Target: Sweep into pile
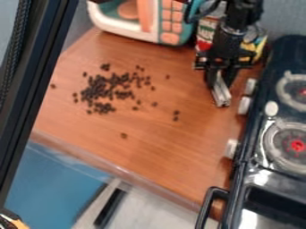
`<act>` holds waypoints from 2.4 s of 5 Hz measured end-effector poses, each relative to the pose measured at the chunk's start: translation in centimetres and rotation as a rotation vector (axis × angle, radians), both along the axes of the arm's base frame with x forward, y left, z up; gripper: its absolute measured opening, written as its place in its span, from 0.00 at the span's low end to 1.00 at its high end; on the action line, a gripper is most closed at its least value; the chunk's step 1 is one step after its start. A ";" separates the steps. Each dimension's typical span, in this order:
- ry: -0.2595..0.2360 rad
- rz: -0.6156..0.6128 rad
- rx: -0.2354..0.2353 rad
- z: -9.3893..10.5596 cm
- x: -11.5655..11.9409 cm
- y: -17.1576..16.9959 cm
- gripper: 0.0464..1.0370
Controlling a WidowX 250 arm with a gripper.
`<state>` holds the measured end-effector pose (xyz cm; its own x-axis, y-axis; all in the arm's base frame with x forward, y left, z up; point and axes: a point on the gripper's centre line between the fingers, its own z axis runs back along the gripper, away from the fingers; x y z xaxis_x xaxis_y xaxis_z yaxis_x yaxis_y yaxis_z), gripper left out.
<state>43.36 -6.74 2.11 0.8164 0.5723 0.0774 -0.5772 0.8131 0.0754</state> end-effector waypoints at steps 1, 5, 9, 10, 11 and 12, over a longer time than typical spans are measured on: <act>0.000 -0.004 -0.005 -0.4 -0.2 0.0 0.33; 0.045 0.032 -0.066 -0.3 -2.8 6.4 0.33; 0.058 0.061 -0.081 -0.5 -5.2 10.8 0.33; 0.061 0.064 -0.091 -0.6 -6.0 11.8 0.33; 0.058 0.082 -0.092 -0.6 -6.8 13.4 0.33; 0.050 0.080 -0.092 -0.6 -7.2 14.1 0.33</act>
<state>36.18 7.40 1.48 0.7696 0.6383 -0.0187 -0.6376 0.7697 0.0328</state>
